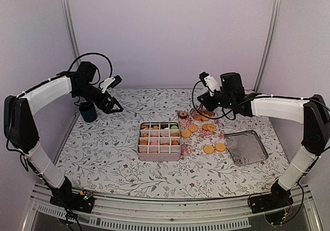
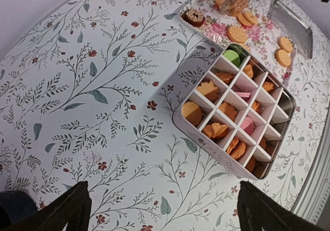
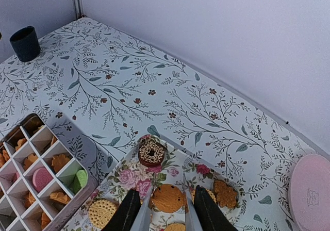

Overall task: Pack the cookies
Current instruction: Pick up the fake cookies from the plate, then place the fake cookies in the empty pocket of the box.

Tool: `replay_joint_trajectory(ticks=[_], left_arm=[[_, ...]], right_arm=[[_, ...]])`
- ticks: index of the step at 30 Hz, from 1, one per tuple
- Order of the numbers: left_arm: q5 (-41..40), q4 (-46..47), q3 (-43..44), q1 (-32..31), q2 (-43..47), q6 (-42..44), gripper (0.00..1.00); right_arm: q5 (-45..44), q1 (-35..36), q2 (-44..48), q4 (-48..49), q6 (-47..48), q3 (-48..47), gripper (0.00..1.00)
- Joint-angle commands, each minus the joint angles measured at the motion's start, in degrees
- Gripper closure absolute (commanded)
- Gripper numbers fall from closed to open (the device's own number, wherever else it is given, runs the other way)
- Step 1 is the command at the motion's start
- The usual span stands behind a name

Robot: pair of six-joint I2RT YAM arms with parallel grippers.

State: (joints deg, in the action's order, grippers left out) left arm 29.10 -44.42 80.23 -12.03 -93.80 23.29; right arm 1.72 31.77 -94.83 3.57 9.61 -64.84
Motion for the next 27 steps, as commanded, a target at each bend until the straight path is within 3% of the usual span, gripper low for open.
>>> replay_joint_trajectory(ticks=[1, 16, 27], left_arm=[[0.77, 0.13, 0.86, 0.39, -0.60, -0.26, 0.01], [0.58, 0.67, -0.15, 0.42, -0.63, -0.08, 0.01], [1.31, 0.89, -0.33, 0.35, -0.64, -0.44, 0.01]], right_arm=[[-0.93, 2.57, 4.14, 0.35, 0.72, -3.54, 0.77], [-3.39, 23.47, 13.88, -2.81, -8.53, -0.28, 0.76], [-2.86, 26.98, 12.85, -2.43, -14.31, 2.94, 0.75]])
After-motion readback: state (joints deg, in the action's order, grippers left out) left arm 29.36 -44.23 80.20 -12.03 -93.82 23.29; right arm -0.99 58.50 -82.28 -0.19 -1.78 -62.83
